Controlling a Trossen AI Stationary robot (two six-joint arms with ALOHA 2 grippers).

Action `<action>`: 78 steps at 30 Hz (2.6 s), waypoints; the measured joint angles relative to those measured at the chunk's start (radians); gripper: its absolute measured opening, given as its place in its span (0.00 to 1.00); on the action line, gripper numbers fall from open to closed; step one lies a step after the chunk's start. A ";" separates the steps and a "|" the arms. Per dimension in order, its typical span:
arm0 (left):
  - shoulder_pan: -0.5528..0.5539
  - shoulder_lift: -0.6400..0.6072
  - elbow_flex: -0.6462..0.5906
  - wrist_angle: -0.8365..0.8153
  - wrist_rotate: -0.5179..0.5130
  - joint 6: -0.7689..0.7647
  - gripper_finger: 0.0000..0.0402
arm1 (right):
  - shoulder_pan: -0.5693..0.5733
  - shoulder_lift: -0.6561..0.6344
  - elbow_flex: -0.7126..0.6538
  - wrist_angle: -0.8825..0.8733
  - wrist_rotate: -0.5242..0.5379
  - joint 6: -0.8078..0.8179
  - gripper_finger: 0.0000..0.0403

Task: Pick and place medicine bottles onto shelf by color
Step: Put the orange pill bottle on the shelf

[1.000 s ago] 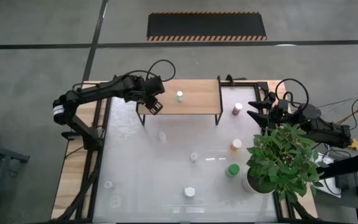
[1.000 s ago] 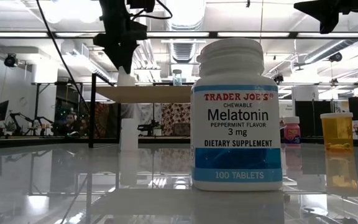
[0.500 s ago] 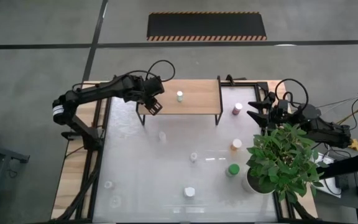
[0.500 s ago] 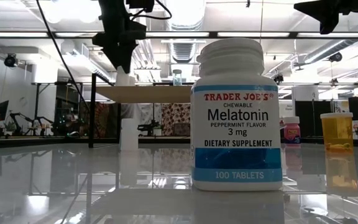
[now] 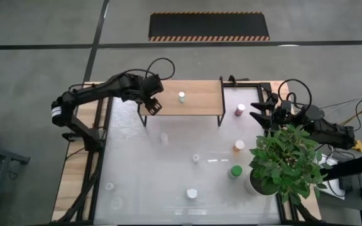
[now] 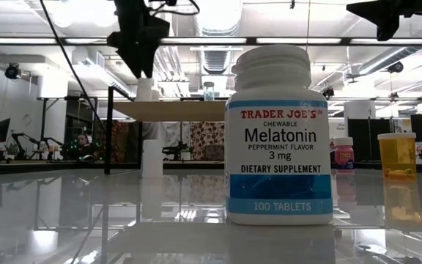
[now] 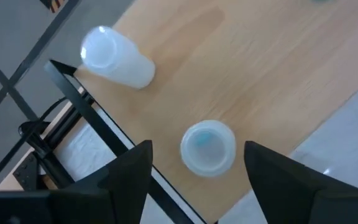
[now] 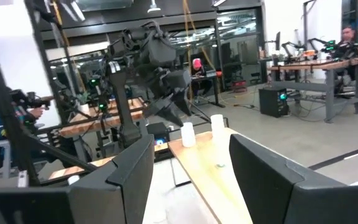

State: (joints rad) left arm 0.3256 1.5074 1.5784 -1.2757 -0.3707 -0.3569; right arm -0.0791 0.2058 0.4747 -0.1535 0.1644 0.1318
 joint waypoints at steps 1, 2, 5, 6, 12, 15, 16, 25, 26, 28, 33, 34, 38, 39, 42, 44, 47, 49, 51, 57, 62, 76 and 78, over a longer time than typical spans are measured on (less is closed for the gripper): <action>-0.001 -0.008 0.006 -0.001 0.000 0.000 0.59 | 0.000 0.000 0.000 0.001 -0.011 0.000 0.50; -0.004 -0.017 0.014 0.000 0.000 -0.001 0.59 | 0.000 0.000 0.000 0.004 -0.015 0.002 0.50; -0.023 -0.046 0.035 0.013 0.000 -0.027 0.59 | 0.000 0.002 0.001 0.022 -0.015 0.017 0.50; -0.037 -0.057 0.039 0.036 -0.001 -0.034 0.59 | 0.000 0.006 0.003 0.026 -0.015 0.023 0.50; -0.200 -0.095 0.031 0.259 -0.005 0.002 0.59 | 0.000 0.079 0.005 0.044 -0.016 0.033 0.50; -0.308 -0.092 0.029 0.359 -0.025 0.043 0.59 | 0.000 0.147 0.005 0.085 -0.026 0.020 0.50; -0.344 -0.090 0.029 0.383 -0.039 0.055 0.59 | 0.000 0.170 0.005 0.102 -0.038 0.010 0.50; -0.626 -0.040 -0.055 0.577 -0.207 0.166 0.59 | 0.002 0.286 0.005 0.178 -0.149 -0.051 0.50; -0.646 -0.037 -0.073 0.607 -0.209 0.188 0.59 | 0.004 0.299 0.005 0.181 -0.182 -0.060 0.50; -0.680 -0.035 -0.116 0.677 -0.209 0.229 0.59 | 0.008 0.323 0.005 0.193 -0.251 -0.065 0.50; -0.731 -0.034 -0.224 0.849 -0.210 0.361 0.59 | 0.023 0.378 0.008 0.197 -0.313 -0.037 0.50; -0.735 -0.034 -0.242 0.883 -0.211 0.384 0.59 | 0.027 0.388 0.010 0.196 -0.315 -0.024 0.50; -0.736 -0.034 -0.287 0.954 -0.211 0.424 0.59 | 0.047 0.430 0.028 0.152 -0.332 0.044 0.50; -0.736 -0.034 -0.289 0.954 -0.211 0.424 0.59 | 0.054 0.443 0.038 0.115 -0.333 0.065 0.50; -0.735 -0.035 -0.296 0.954 -0.212 0.434 0.59 | 0.077 0.477 0.097 0.015 -0.330 0.110 0.50; -0.735 -0.035 -0.298 0.954 -0.212 0.452 0.59 | 0.099 0.506 0.133 -0.089 -0.332 0.131 0.50; -0.736 -0.038 -0.311 0.955 -0.212 0.469 0.59 | 0.135 0.547 0.198 -0.259 -0.330 0.173 0.50; -0.737 -0.049 -0.332 0.951 -0.211 0.469 0.59 | 0.154 0.572 0.241 -0.376 -0.322 0.226 0.50; -0.737 -0.067 -0.352 0.954 -0.211 0.469 0.59 | 0.164 0.595 0.280 -0.468 -0.321 0.286 0.50; -0.737 -0.106 -0.405 1.000 -0.244 0.472 0.59 | 0.169 0.664 0.330 -0.754 -0.305 0.516 0.50; -0.737 -0.133 -0.427 1.023 -0.308 0.473 0.59 | 0.169 0.714 0.339 -0.965 -0.207 0.714 0.50; -0.737 -0.183 -0.427 1.022 -0.459 0.503 0.59 | 0.169 0.871 0.332 -0.919 -0.133 0.736 0.50; -0.737 -0.187 -0.427 1.021 -0.464 0.507 0.59 | 0.166 0.894 0.339 -0.926 -0.098 0.724 0.49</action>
State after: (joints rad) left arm -0.4112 1.3201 1.1515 -0.2550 -0.8348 0.1499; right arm 0.0872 1.1001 0.8136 -1.0794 0.0668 0.8555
